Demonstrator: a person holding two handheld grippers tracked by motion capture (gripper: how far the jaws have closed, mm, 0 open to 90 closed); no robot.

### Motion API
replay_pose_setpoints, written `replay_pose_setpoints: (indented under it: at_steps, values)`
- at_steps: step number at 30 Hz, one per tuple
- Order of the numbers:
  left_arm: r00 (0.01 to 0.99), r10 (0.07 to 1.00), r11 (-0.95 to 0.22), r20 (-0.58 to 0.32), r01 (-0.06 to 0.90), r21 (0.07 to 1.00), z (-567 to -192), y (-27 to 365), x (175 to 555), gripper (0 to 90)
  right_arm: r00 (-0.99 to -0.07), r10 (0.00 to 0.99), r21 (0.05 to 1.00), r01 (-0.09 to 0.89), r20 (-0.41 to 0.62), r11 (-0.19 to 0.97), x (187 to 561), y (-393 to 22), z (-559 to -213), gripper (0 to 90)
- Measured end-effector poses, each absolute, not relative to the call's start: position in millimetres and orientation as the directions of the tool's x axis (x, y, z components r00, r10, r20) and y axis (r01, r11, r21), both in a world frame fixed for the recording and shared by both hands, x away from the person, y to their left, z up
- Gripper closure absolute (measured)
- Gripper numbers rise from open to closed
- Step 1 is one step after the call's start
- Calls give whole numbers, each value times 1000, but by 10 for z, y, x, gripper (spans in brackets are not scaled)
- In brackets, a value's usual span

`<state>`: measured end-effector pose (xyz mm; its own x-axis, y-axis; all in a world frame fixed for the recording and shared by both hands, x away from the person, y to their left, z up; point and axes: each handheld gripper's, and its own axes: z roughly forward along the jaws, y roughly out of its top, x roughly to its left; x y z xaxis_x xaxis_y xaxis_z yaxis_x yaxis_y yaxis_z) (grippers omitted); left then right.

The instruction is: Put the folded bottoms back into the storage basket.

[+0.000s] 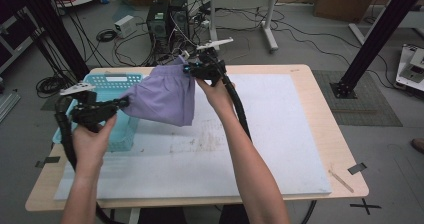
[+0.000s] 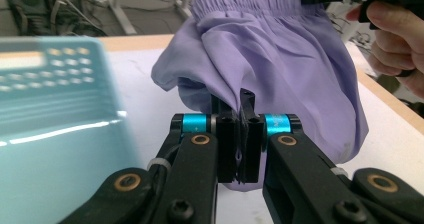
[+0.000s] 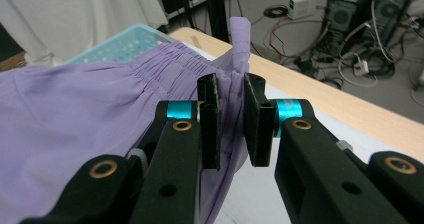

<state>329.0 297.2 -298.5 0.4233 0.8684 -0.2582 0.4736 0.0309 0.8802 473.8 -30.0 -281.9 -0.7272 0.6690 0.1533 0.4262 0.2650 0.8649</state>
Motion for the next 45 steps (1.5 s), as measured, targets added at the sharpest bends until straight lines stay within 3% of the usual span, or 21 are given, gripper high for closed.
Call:
replay_pose_setpoints:
  at_steps: [23,40,41,44,45]
  values:
    - [241,931,119,-273,507,854,-2957,4178,2939,884,-802,572,846,417,171,331,4711,1114,-2877,804]
    - [161,951,136,-263,544,828,-3340,4533,3075,882,-811,561,827,423,164,370,4746,1593,-3236,794]
    - [156,956,128,-248,539,832,-3377,4529,3088,871,-808,569,827,417,149,376,4746,1612,-3266,765]
    - [136,962,127,-235,539,833,-3450,4536,3093,619,-806,583,826,396,104,401,4748,1600,-3314,669]
    - [137,964,120,-226,536,836,-3464,4529,3091,574,-797,596,833,395,101,388,4745,1570,-3309,623]
